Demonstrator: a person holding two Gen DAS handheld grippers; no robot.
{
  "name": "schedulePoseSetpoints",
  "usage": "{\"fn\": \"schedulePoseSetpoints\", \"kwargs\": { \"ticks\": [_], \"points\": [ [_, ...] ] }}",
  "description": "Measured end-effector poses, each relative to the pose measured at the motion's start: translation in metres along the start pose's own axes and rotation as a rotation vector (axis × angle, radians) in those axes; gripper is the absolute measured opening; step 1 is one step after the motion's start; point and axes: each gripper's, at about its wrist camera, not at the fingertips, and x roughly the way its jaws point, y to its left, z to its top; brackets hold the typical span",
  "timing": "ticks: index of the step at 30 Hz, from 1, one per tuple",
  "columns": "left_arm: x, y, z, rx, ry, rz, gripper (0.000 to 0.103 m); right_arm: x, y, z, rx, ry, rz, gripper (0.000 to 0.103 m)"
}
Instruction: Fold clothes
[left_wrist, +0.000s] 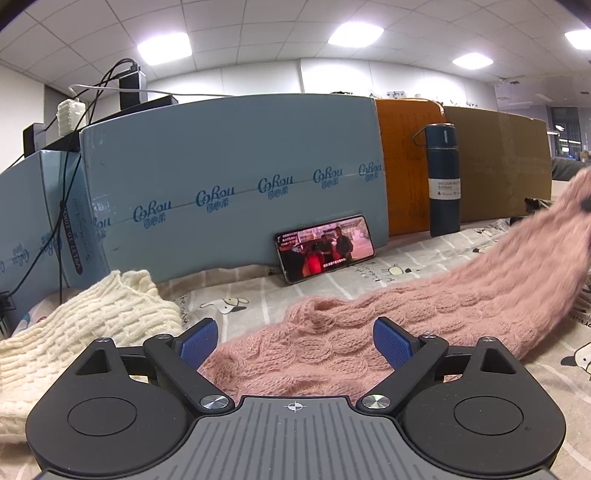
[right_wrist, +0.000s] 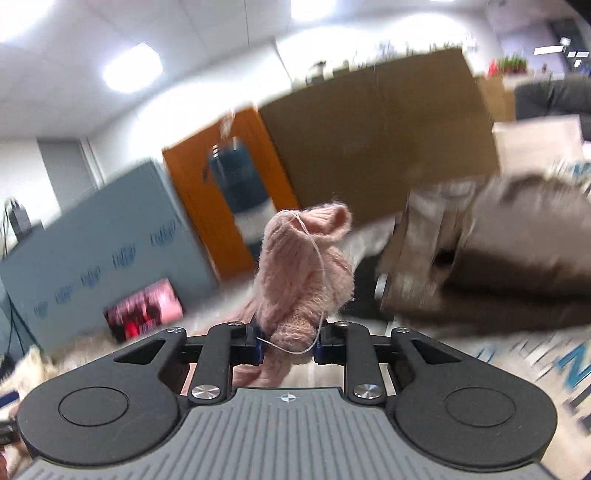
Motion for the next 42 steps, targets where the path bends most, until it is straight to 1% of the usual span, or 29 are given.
{"fn": "schedulePoseSetpoints", "kwargs": {
  "ticks": [2,4,6,8,9,12,15,19,20,21,22,23,24,26,27,31,33,36,38,39,41,42],
  "points": [
    [-0.003,-0.001,0.001,0.003,-0.014,-0.006,0.093,-0.007,-0.001,0.008,-0.015,-0.029,-0.032,0.020],
    [-0.005,0.000,0.002,0.001,-0.025,-0.008,0.093,-0.005,-0.005,0.013,-0.036,-0.034,-0.095,0.020],
    [-0.007,0.000,0.002,-0.005,-0.034,-0.008,0.093,0.004,-0.006,0.015,-0.088,-0.002,-0.174,0.020],
    [-0.008,0.000,0.003,-0.009,-0.039,-0.009,0.093,0.011,0.002,0.010,-0.154,0.024,-0.208,0.021],
    [-0.008,0.000,0.003,-0.009,-0.039,-0.009,0.093,0.013,0.010,0.007,-0.188,0.027,-0.195,0.021],
    [-0.008,-0.001,0.003,-0.008,-0.038,-0.012,0.093,0.018,0.035,-0.001,-0.254,0.050,-0.105,0.023],
    [-0.009,0.000,0.003,-0.010,-0.040,-0.015,0.093,0.032,0.055,-0.006,-0.255,0.114,-0.010,0.024],
    [-0.009,0.000,0.003,-0.015,-0.040,-0.020,0.093,0.048,0.083,-0.022,-0.280,0.191,0.068,0.029],
    [-0.009,0.000,0.003,-0.015,-0.040,-0.021,0.093,0.052,0.090,-0.026,-0.286,0.212,0.084,0.033],
    [-0.010,0.000,0.003,-0.016,-0.041,-0.022,0.093,0.056,0.098,-0.030,-0.290,0.229,0.100,0.043],
    [-0.010,0.000,0.003,-0.016,-0.042,-0.023,0.094,0.056,0.103,-0.032,-0.290,0.240,0.122,0.050],
    [-0.010,0.000,0.003,-0.017,-0.042,-0.023,0.094,0.055,0.107,-0.035,-0.285,0.243,0.145,0.062],
    [-0.010,0.001,0.003,-0.018,-0.042,-0.023,0.094,0.055,0.112,-0.037,-0.279,0.247,0.169,0.072],
    [-0.010,0.001,0.003,-0.022,-0.043,-0.024,0.094,0.051,0.116,-0.036,-0.241,0.239,0.222,0.082],
    [-0.011,0.001,0.003,-0.024,-0.044,-0.025,0.094,0.048,0.115,-0.035,-0.210,0.231,0.249,0.084],
    [-0.010,0.001,0.003,-0.023,-0.040,-0.029,0.094,0.040,0.107,-0.039,-0.075,0.232,0.346,0.086],
    [-0.009,0.000,0.002,-0.020,-0.035,-0.031,0.094,0.050,0.108,-0.048,-0.068,0.289,0.364,0.086],
    [-0.008,-0.001,0.001,-0.017,-0.026,-0.031,0.094,0.068,0.110,-0.062,-0.069,0.369,0.368,0.086],
    [-0.006,0.000,0.000,-0.020,-0.019,-0.028,0.094,0.066,0.112,-0.065,-0.081,0.361,0.373,0.086],
    [-0.006,0.000,0.000,-0.022,-0.016,-0.026,0.094,0.064,0.110,-0.062,-0.068,0.354,0.390,0.086],
    [-0.006,0.001,0.000,-0.028,-0.013,-0.025,0.094,0.057,0.100,-0.053,0.000,0.308,0.439,0.086],
    [-0.006,0.001,0.000,-0.030,-0.014,-0.024,0.094,0.052,0.093,-0.048,0.029,0.273,0.448,0.086]
  ]
}}
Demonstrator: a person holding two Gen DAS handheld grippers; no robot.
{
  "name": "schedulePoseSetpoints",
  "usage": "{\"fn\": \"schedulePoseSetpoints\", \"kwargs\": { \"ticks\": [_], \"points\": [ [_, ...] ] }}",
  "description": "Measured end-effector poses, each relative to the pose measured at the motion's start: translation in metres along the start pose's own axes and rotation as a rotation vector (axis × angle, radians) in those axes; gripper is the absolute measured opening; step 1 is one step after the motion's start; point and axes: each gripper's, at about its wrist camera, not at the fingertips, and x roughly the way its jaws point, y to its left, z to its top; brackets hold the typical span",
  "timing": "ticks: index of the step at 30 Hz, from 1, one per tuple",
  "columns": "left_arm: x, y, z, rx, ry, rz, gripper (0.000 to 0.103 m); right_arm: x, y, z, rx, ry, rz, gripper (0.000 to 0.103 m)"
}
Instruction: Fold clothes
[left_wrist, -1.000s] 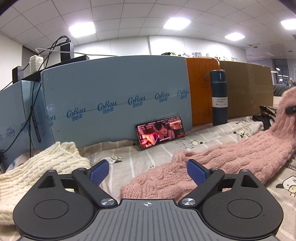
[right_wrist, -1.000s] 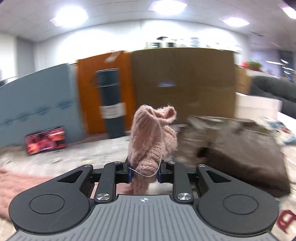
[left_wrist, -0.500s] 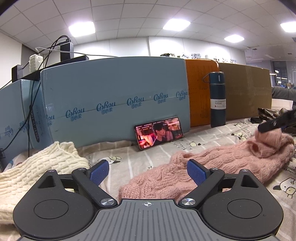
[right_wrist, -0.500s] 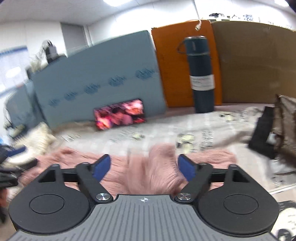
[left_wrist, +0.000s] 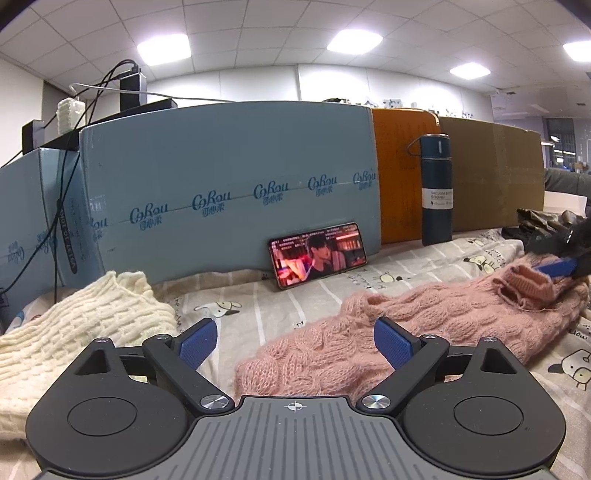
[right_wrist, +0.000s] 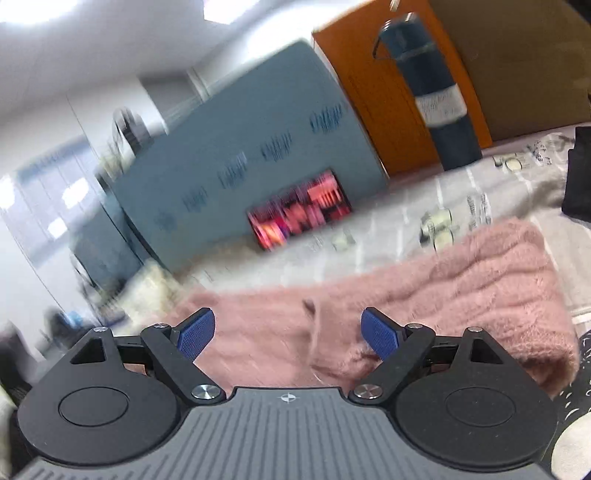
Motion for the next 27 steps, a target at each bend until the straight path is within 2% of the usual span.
{"fn": "schedulePoseSetpoints", "kwargs": {
  "ticks": [2,5,8,11,13,16,20,22,23,24,25,26,27],
  "points": [
    [0.000,0.001,0.000,-0.007,0.001,-0.005,0.094,-0.020,-0.005,0.005,0.008,-0.098,-0.045,0.086],
    [0.000,0.001,0.000,-0.020,0.014,-0.023,0.094,-0.046,-0.016,0.006,0.023,-0.223,-0.214,0.088],
    [0.002,0.000,-0.001,-0.021,0.029,-0.029,0.094,-0.060,-0.034,0.003,0.086,-0.264,-0.363,0.093],
    [0.002,0.000,-0.001,-0.022,0.035,-0.030,0.094,-0.057,-0.046,-0.001,0.120,-0.216,-0.500,0.094],
    [0.002,0.000,-0.002,-0.019,0.036,-0.035,0.094,-0.052,-0.049,-0.003,0.127,-0.179,-0.507,0.096],
    [0.002,-0.001,-0.002,-0.015,0.037,-0.043,0.094,-0.042,-0.055,-0.004,0.173,-0.132,-0.425,0.098],
    [0.002,-0.003,-0.003,-0.009,0.038,-0.054,0.094,-0.030,-0.058,-0.007,0.204,-0.077,-0.356,0.096],
    [0.002,-0.003,-0.003,-0.007,0.039,-0.060,0.094,-0.024,-0.049,-0.008,0.153,-0.063,-0.341,0.084],
    [0.002,-0.004,-0.003,-0.005,0.039,-0.063,0.094,-0.023,-0.045,-0.009,0.121,-0.059,-0.337,0.074],
    [0.002,-0.004,-0.003,-0.004,0.040,-0.065,0.094,-0.022,-0.039,-0.010,0.080,-0.061,-0.338,0.060],
    [0.002,-0.004,-0.004,-0.002,0.040,-0.067,0.094,-0.022,-0.034,-0.011,0.039,-0.063,-0.340,0.051],
    [0.002,-0.005,-0.004,-0.001,0.040,-0.068,0.094,-0.023,-0.028,-0.012,-0.001,-0.071,-0.338,0.037],
    [0.002,-0.005,-0.004,-0.001,0.039,-0.071,0.094,-0.025,-0.022,-0.013,-0.037,-0.087,-0.332,0.031]
  ]
}}
